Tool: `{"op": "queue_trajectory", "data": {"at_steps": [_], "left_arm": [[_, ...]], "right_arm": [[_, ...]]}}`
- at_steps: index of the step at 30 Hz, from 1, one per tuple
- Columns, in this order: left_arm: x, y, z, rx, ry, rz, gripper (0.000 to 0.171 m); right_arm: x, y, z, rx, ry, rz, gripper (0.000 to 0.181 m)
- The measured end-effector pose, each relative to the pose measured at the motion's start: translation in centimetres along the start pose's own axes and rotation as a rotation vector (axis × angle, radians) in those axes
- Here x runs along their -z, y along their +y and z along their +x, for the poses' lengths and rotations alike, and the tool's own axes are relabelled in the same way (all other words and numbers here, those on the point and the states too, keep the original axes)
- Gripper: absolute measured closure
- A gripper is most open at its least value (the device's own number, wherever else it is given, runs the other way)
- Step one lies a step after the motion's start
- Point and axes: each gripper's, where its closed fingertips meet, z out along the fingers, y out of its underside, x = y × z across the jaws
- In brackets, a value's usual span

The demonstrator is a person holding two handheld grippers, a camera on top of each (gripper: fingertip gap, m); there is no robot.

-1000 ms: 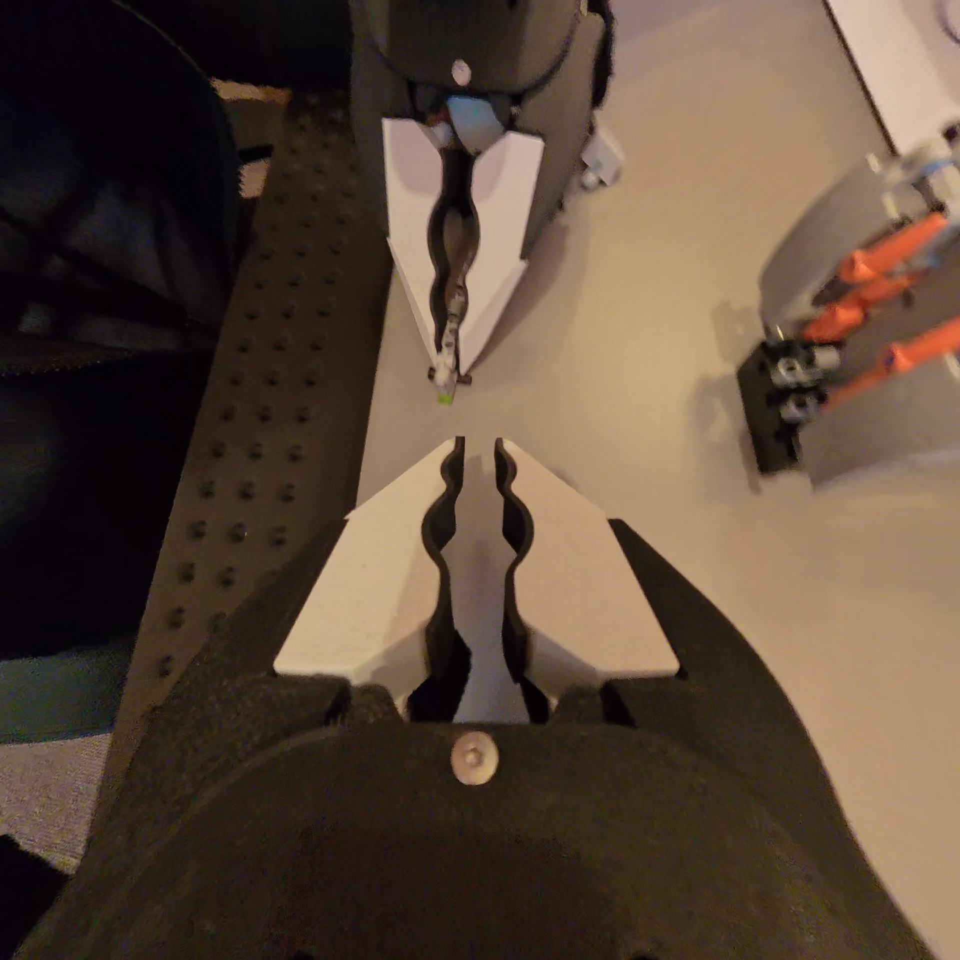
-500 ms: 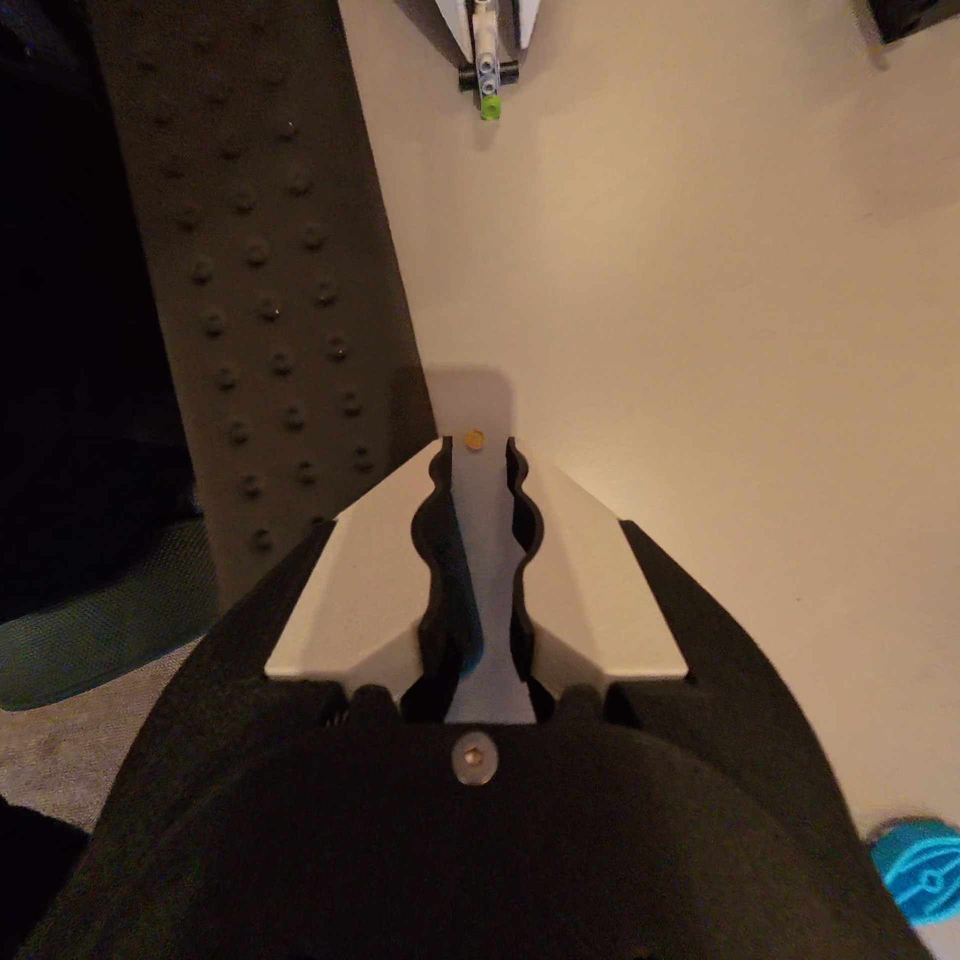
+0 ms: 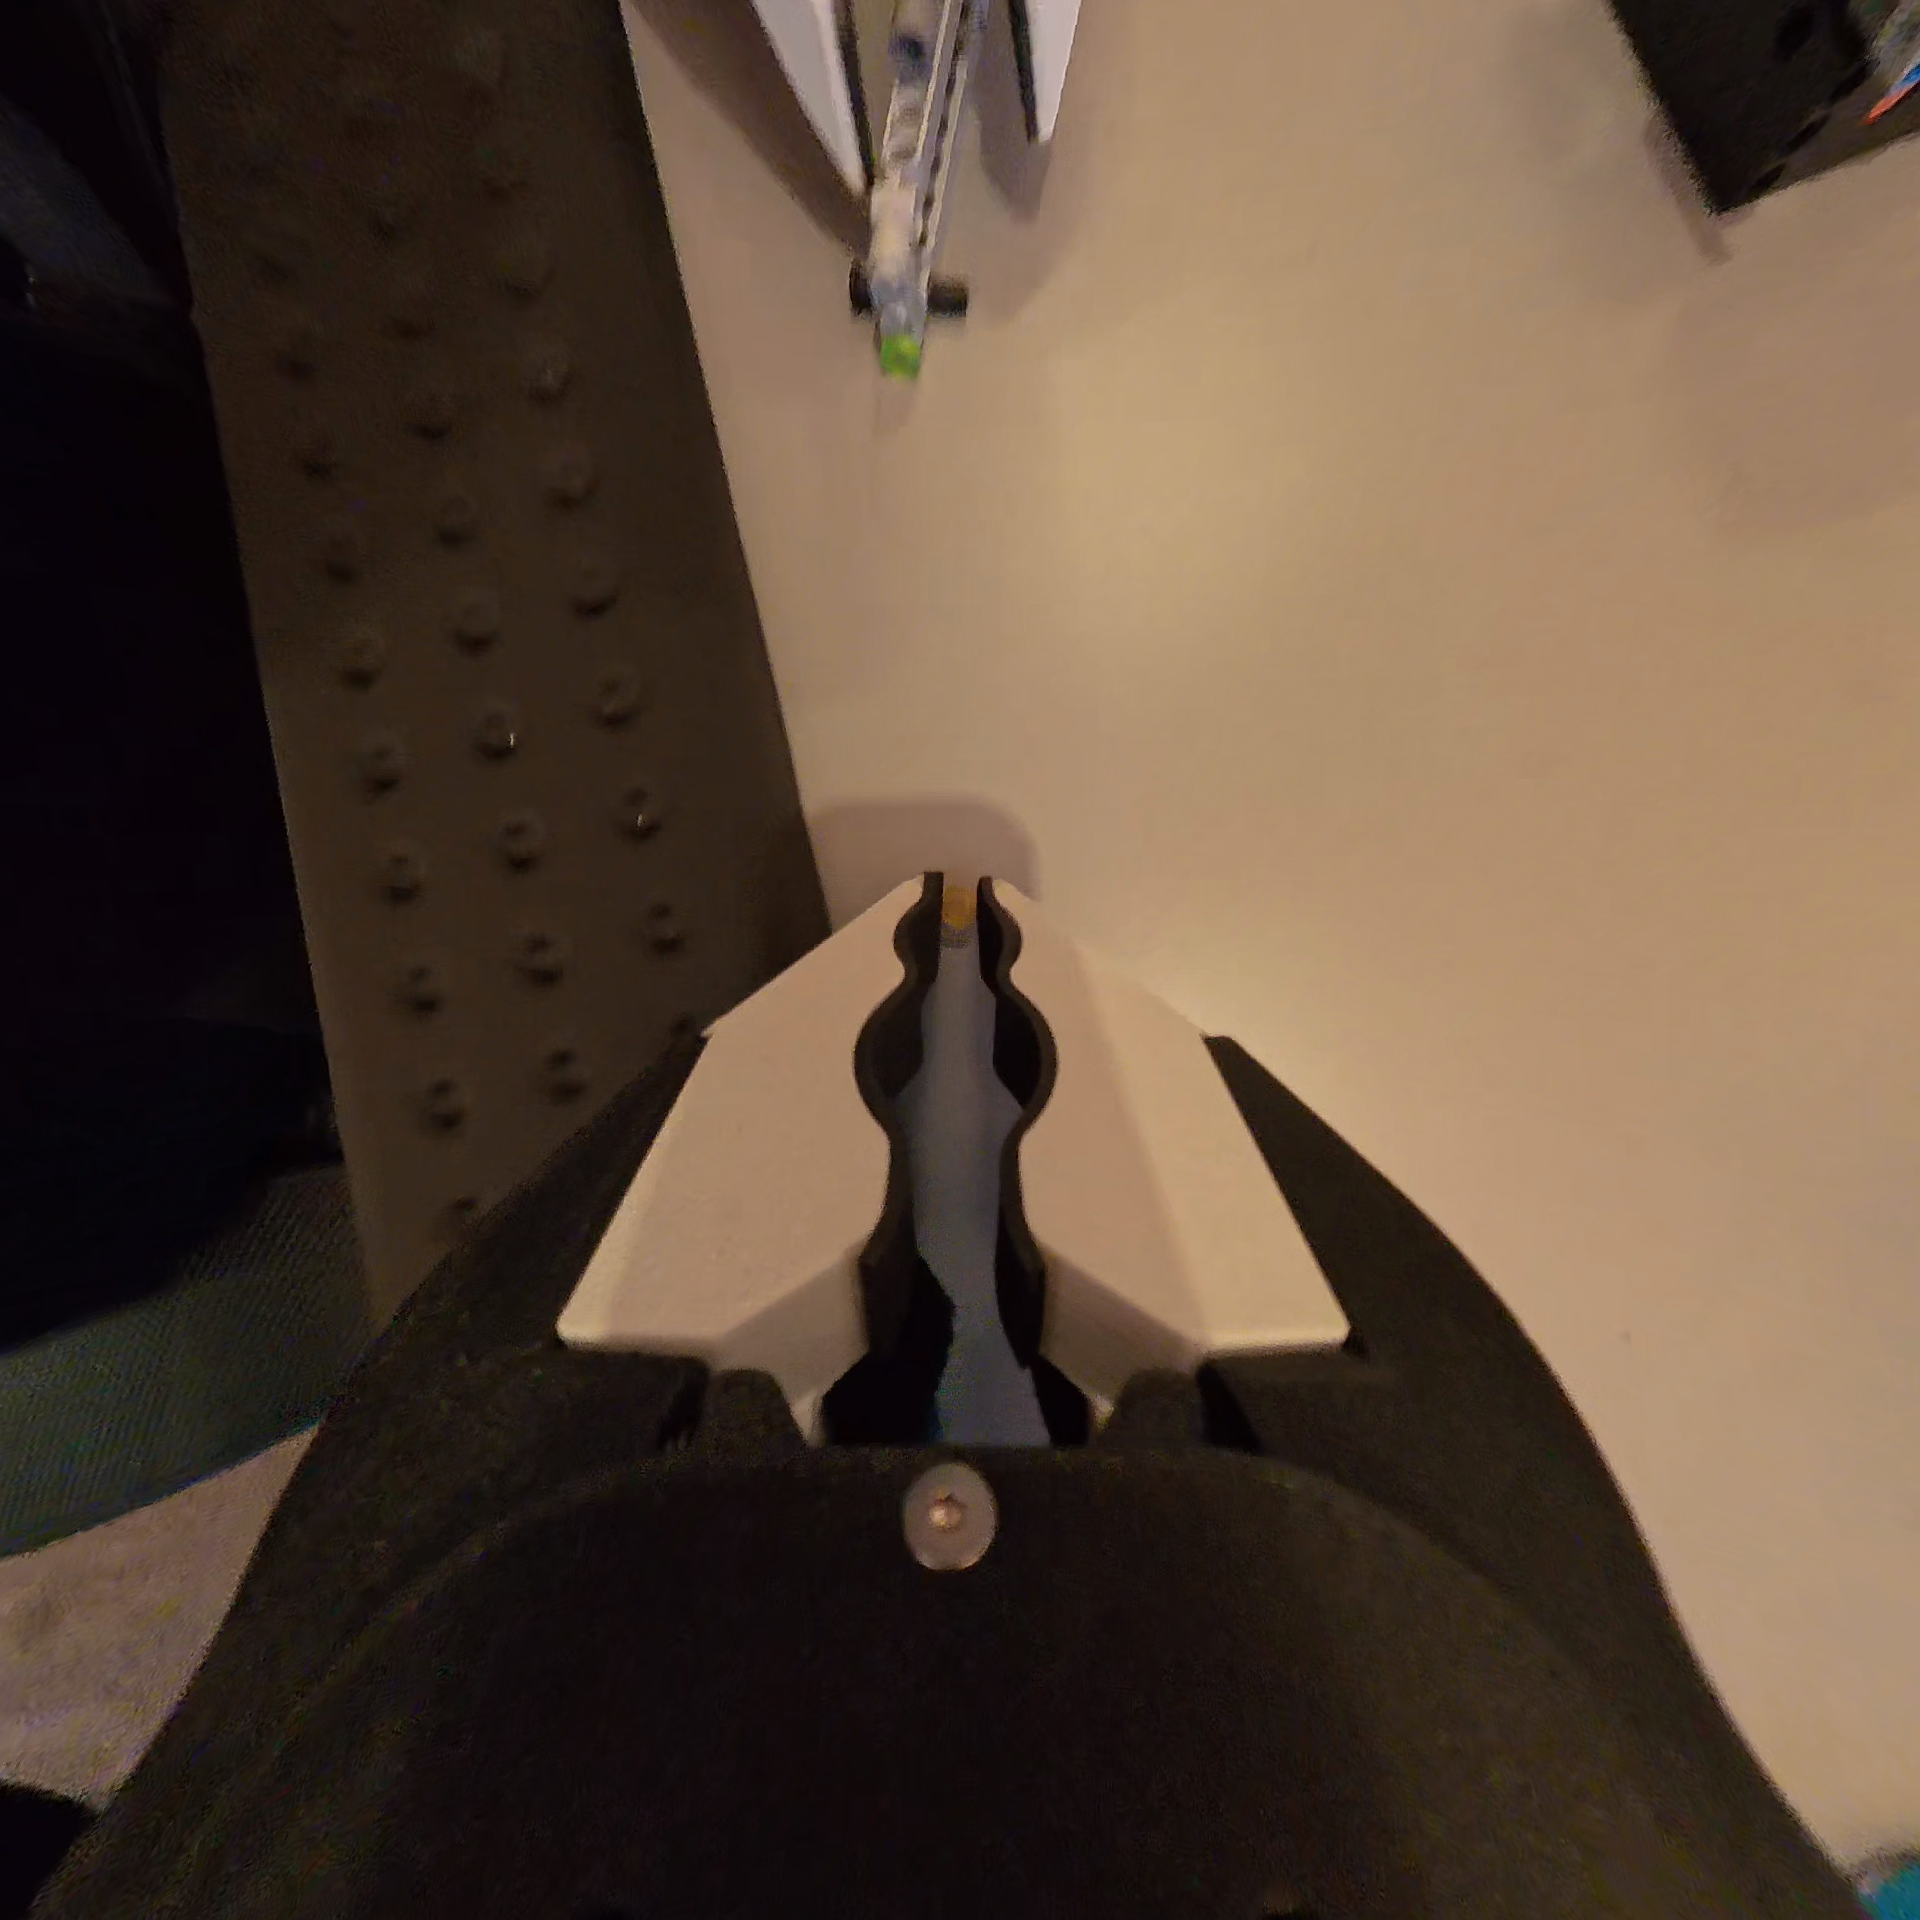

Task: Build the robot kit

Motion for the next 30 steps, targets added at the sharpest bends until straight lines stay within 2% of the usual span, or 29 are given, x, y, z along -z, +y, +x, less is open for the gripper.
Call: {"op": "queue_trajectory", "data": {"at_steps": [3,9,14,16,22,30], "left_arm": [[0.7,-1.0,-0.3,-0.014,-0.042,0.039,0.143],[1.1,-5.3,0.0,-0.170,-0.204,0.129,0.148],[1.1,-7.3,-0.3,-0.261,-0.343,0.144,0.152],[1.5,-7.6,-1.0,-0.257,-0.395,0.159,0.153],[1.5,-8.4,-0.6,-0.291,-0.417,0.181,0.159],[1.7,-8.9,-0.9,-0.307,-0.471,0.184,0.166]], "right_arm": [[-0.3,-2.3,0.5,-0.026,-0.027,0.105,0.177],[0.0,-8.1,-0.3,-0.211,-0.320,0.376,0.177],[0.8,-10.6,-0.4,-0.299,-0.488,0.504,0.177],[1.3,-11.2,-0.4,-0.328,-0.533,0.541,0.177],[2.2,-11.9,-0.1,-0.393,-0.608,0.611,0.177],[2.2,-12.2,0.1,-0.438,-0.629,0.622,0.177]]}}
